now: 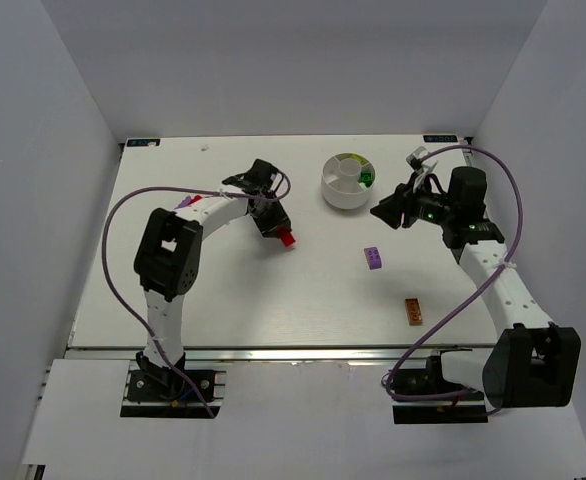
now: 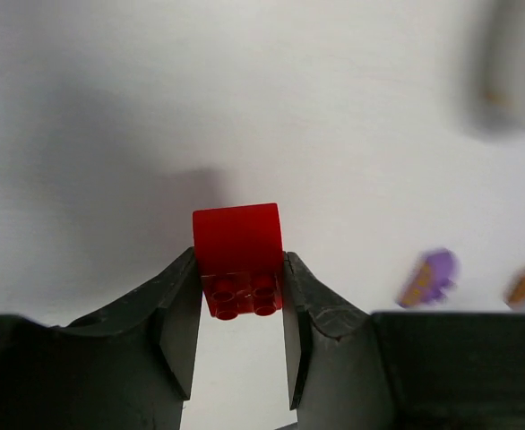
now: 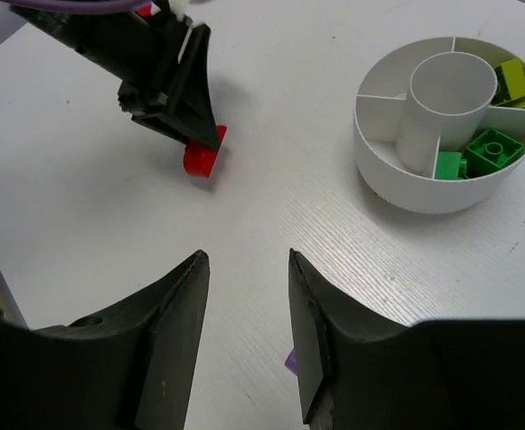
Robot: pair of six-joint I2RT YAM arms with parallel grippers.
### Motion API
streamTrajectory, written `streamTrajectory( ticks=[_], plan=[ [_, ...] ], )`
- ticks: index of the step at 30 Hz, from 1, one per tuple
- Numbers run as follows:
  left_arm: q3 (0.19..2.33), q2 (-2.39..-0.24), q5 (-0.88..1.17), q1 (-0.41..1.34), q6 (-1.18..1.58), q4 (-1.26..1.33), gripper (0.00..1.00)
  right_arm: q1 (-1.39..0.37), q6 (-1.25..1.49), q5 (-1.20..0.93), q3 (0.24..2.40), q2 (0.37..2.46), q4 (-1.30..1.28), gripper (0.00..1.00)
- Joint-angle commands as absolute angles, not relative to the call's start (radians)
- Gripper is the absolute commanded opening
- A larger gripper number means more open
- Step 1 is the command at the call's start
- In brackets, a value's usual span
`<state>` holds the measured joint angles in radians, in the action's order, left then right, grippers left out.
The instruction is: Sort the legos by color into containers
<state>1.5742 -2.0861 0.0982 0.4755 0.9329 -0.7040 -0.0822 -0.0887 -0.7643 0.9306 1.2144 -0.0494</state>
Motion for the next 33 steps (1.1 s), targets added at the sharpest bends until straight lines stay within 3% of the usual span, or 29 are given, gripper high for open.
streamTrajectory(
  ticks=[1, 7, 13, 21, 26, 33],
  plan=[
    [1.508, -1.890, 0.221, 0.482, 0.795, -0.248, 0.00, -0.063, -0.113, -0.755, 0.934, 1.190, -0.011, 0.47],
    [1.623, -1.945, 0.386, 0.480, 0.593, 0.091, 0.00, -0.038, -0.118, -0.761, 0.946, 1.190, 0.029, 0.46],
    [1.848, -2.084, 0.414, 0.485, 0.586, 0.110, 0.00, -0.037, -0.117, -0.755, 0.936, 1.163, 0.038, 0.47],
    [1.810, -2.141, 0.417, 0.499, 0.491, 0.303, 0.00, -0.032, -0.113, -0.750, 0.914, 1.132, 0.040, 0.47],
    [1.786, -2.175, 0.506, 0.497, 0.295, 0.425, 0.00, -0.032, -0.106, -0.752, 0.901, 1.124, 0.038, 0.47],
    [1.856, -2.275, 0.578, 0.479, 0.187, 0.411, 0.00, -0.025, -0.124, -0.744, 0.884, 1.092, 0.023, 0.47]
  ],
)
